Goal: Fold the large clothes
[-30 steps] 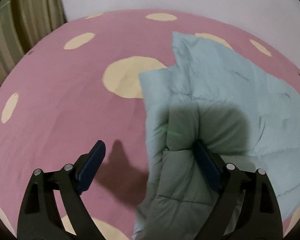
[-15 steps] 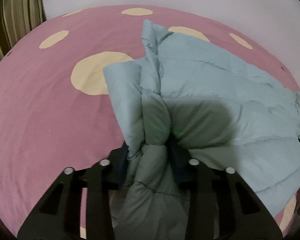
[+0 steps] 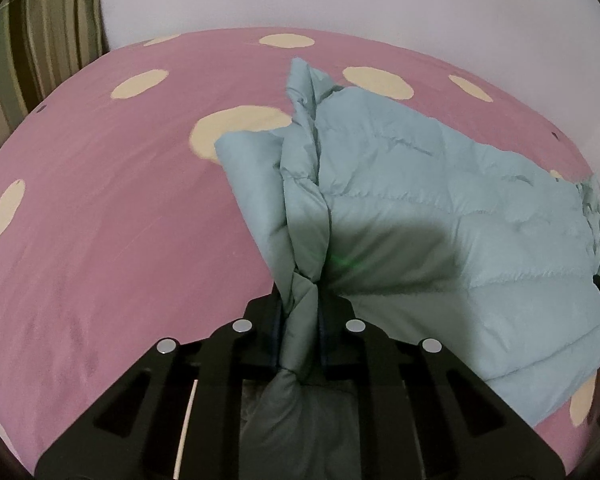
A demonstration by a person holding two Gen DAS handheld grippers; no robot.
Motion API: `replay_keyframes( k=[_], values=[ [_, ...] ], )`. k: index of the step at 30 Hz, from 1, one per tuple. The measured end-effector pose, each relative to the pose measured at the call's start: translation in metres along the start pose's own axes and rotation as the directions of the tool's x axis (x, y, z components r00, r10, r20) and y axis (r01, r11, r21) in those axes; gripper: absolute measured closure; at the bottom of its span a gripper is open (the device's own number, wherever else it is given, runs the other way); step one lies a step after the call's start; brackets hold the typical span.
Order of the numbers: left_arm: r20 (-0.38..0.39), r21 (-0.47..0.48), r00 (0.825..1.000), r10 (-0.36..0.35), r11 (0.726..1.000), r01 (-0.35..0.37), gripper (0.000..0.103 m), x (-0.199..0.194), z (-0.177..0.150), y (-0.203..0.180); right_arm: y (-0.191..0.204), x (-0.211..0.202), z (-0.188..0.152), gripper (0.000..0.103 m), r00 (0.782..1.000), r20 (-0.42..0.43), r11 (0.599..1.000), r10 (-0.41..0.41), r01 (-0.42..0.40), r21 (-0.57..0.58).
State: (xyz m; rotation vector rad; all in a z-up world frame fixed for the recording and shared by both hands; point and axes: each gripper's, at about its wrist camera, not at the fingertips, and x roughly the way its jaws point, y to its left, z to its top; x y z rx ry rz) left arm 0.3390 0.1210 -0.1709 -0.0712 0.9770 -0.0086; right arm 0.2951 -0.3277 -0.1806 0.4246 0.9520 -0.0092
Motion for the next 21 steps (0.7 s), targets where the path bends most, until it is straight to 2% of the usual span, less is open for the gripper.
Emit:
replay_keyframes(
  k=[9, 15, 21],
  values=[
    [-0.001, -0.040, 1.000, 0.012, 0.999, -0.012, 0.091, -0.035, -0.018, 0.008, 0.026, -0.024, -0.049, 0.088, 0.999, -0.029, 0.999, 0.043, -0.043, -0.025],
    [-0.012, -0.069, 1.000, 0.021, 0.997, -0.022, 0.091, -0.059, -0.045, 0.036, 0.046, -0.034, -0.077, 0.088, 0.996, -0.051, 0.995, 0.068, -0.071, -0.065],
    [-0.009, -0.090, 1.000, 0.019, 0.996, -0.020, 0.091, -0.078, -0.072, 0.053, 0.052, -0.037, -0.088, 0.088, 0.995, -0.056, 0.994, 0.076, -0.080, -0.076]
  ],
)
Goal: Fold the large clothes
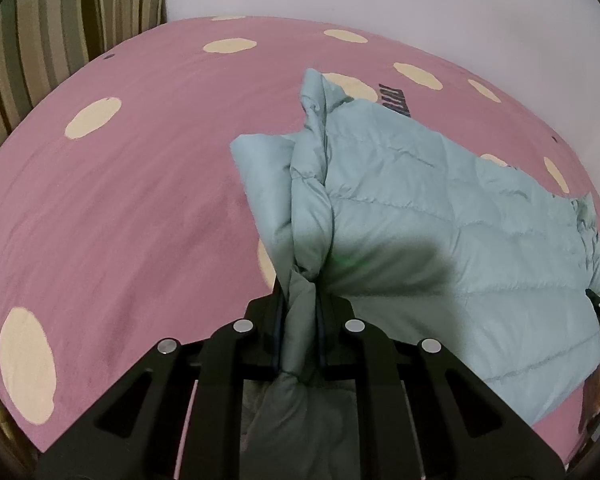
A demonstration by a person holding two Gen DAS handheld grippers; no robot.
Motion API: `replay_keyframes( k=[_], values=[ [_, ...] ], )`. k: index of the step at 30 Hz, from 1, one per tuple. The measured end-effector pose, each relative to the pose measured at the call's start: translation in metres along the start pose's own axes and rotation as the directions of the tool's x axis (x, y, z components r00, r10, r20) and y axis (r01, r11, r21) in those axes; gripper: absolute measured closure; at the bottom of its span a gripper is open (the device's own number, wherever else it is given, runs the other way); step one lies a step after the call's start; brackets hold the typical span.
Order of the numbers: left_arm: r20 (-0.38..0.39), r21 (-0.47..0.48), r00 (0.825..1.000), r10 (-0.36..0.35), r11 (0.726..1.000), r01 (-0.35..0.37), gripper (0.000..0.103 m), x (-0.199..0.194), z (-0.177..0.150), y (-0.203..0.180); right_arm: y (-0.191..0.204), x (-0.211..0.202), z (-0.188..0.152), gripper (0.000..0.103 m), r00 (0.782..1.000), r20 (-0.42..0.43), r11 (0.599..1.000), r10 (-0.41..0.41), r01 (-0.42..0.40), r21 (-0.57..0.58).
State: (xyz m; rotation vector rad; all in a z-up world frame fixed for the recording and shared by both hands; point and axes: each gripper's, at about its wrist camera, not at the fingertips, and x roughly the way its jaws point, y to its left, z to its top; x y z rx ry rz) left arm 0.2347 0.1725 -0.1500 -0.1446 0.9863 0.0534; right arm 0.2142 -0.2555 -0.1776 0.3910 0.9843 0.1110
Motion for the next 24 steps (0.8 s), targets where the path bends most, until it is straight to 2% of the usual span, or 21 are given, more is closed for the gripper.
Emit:
replay_keyframes(
  k=[5, 10, 13, 15, 18, 20, 23, 24],
  values=[
    [0.002, -0.029, 1.000, -0.011, 1.000, 0.011, 0.090, 0.002, -0.007, 0.005, -0.004, -0.001, 0.000, 0.087, 1.000, 0.004, 1.000, -0.011, 0.011, -0.012],
    [0.006, -0.011, 1.000, 0.012, 1.000, -0.012, 0.089, 0.002, -0.007, 0.001, -0.001, -0.003, -0.003, 0.085, 1.000, 0.012, 0.999, -0.028, 0.028, -0.025],
    [0.009, 0.008, 1.000, 0.030, 1.000, -0.030, 0.089, 0.001, -0.010, -0.001, 0.000, -0.006, -0.006, 0.078, 0.999, 0.017, 0.999, -0.041, 0.042, -0.023],
    [0.007, 0.005, 0.999, 0.031, 1.000, -0.031, 0.086, 0.000, -0.010, -0.001, 0.001, -0.009, -0.009, 0.068, 0.998, 0.023, 0.998, -0.059, 0.059, -0.019],
    [0.012, -0.018, 0.999, 0.037, 0.999, -0.037, 0.071, -0.007, -0.010, 0.002, 0.001, -0.016, -0.009, 0.058, 0.995, 0.029, 0.996, -0.091, 0.092, -0.017],
    [0.027, -0.041, 0.999, 0.022, 0.999, -0.021, 0.052, -0.014, -0.010, 0.006, 0.001, -0.025, -0.009, 0.056, 0.993, 0.045, 0.994, -0.110, 0.111, -0.020],
    [0.042, -0.056, 0.999, 0.013, 0.998, -0.011, 0.042, -0.021, -0.010, 0.013, 0.006, -0.042, -0.006, 0.056, 0.983, 0.095, 0.987, -0.159, 0.162, -0.023],
    [0.043, -0.057, 0.999, 0.016, 0.998, -0.014, 0.040, -0.022, -0.009, 0.014, 0.011, -0.053, -0.005, 0.056, 0.973, 0.137, 0.981, -0.186, 0.191, -0.022]
  ],
)
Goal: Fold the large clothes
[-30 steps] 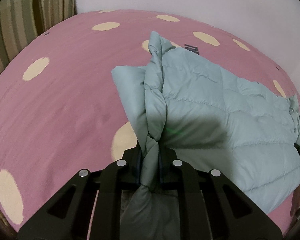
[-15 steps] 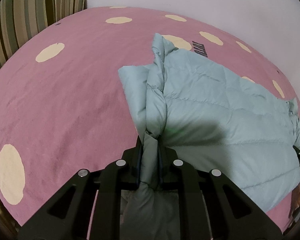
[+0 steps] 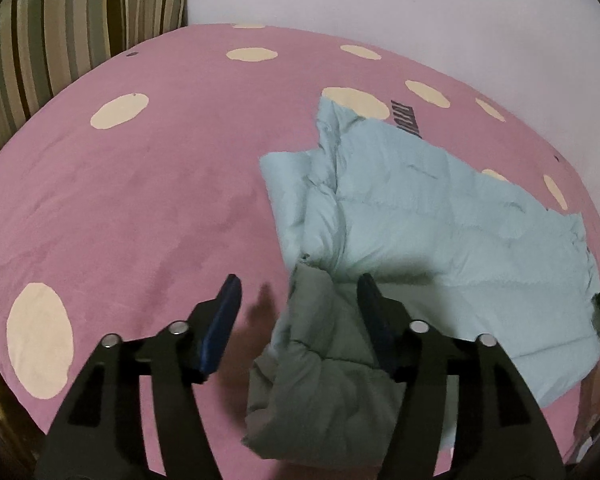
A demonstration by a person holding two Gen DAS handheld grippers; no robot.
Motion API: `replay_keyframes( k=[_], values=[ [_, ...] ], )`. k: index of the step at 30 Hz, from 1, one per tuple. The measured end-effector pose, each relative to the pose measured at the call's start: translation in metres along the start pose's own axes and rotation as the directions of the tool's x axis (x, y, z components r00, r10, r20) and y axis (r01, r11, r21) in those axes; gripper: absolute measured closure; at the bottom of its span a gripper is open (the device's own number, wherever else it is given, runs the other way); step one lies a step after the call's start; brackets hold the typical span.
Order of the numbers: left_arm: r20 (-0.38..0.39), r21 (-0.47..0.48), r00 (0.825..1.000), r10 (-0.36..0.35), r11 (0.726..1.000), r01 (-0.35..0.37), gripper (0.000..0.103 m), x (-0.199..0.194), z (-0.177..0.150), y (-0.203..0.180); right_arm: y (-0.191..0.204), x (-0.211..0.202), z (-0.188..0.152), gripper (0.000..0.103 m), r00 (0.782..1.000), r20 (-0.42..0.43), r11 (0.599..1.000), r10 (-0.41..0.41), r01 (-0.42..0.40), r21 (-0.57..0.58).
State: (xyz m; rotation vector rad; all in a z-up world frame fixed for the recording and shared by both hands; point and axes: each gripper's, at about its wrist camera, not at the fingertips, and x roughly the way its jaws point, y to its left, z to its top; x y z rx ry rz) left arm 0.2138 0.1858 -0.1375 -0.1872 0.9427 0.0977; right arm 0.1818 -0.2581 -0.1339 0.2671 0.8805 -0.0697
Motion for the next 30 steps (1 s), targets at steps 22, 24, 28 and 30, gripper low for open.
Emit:
replay_keyframes(
  k=[22, 24, 28, 30],
  values=[
    [-0.032, 0.024, 0.999, 0.023, 0.999, -0.023, 0.034, 0.019, 0.010, -0.001, 0.171, 0.039, -0.015, 0.074, 0.986, -0.090, 0.953, 0.142, -0.161, -0.258],
    [-0.035, 0.023, 0.999, 0.026, 0.999, -0.025, 0.034, 0.021, 0.010, 0.000, 0.174, 0.049, -0.017, 0.074, 0.987, -0.103, 0.955, 0.126, -0.149, -0.258],
    [-0.043, 0.022, 0.999, 0.024, 0.999, -0.023, 0.034, 0.025, 0.009, 0.003, 0.176, 0.066, -0.024, 0.074, 0.985, -0.146, 0.957, 0.092, -0.128, -0.261],
    [-0.044, 0.018, 0.999, 0.017, 1.000, -0.016, 0.033, 0.026, 0.010, 0.003, 0.176, 0.071, -0.027, 0.075, 0.984, -0.158, 0.957, 0.082, -0.122, -0.264]
  ],
)
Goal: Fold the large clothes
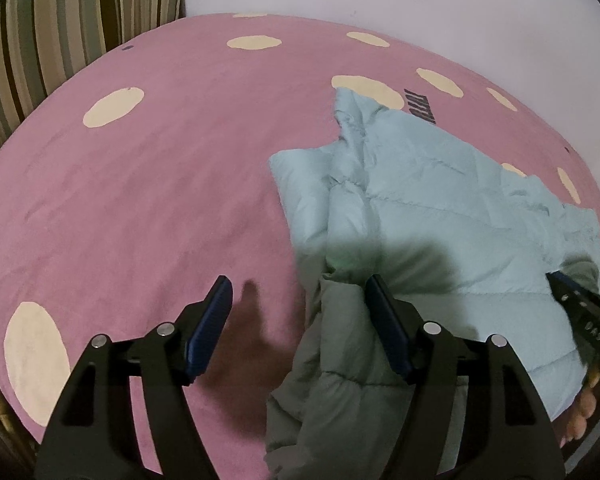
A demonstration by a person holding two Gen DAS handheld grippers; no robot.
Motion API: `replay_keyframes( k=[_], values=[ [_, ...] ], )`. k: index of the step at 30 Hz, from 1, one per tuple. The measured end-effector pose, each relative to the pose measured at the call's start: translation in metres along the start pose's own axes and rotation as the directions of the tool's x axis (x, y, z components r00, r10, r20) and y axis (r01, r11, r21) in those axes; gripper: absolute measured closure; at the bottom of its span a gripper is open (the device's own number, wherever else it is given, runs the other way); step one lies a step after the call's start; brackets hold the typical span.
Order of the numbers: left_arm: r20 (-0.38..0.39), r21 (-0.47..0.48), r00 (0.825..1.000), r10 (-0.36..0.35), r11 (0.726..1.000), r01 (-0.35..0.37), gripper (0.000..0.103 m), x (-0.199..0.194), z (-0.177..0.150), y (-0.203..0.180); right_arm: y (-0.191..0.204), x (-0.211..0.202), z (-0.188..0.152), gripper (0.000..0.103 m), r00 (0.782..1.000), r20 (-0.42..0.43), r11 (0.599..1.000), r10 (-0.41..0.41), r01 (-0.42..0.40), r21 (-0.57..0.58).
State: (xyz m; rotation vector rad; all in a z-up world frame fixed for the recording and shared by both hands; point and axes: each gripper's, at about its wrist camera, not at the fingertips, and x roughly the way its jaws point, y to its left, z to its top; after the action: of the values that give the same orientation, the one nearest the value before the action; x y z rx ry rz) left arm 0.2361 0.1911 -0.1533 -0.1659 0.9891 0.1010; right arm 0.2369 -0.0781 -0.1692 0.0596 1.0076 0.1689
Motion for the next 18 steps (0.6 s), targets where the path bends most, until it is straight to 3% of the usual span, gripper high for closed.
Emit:
replay_keyframes(
  k=[18],
  values=[
    [-0.053, 0.000, 0.997, -0.059, 0.998, 0.059, 0.033, 0.020, 0.012, -0.012, 0.006, 0.004, -0.007, 0.075, 0.999, 0.015, 0.999, -0.033, 0.034, -0.024]
  ],
)
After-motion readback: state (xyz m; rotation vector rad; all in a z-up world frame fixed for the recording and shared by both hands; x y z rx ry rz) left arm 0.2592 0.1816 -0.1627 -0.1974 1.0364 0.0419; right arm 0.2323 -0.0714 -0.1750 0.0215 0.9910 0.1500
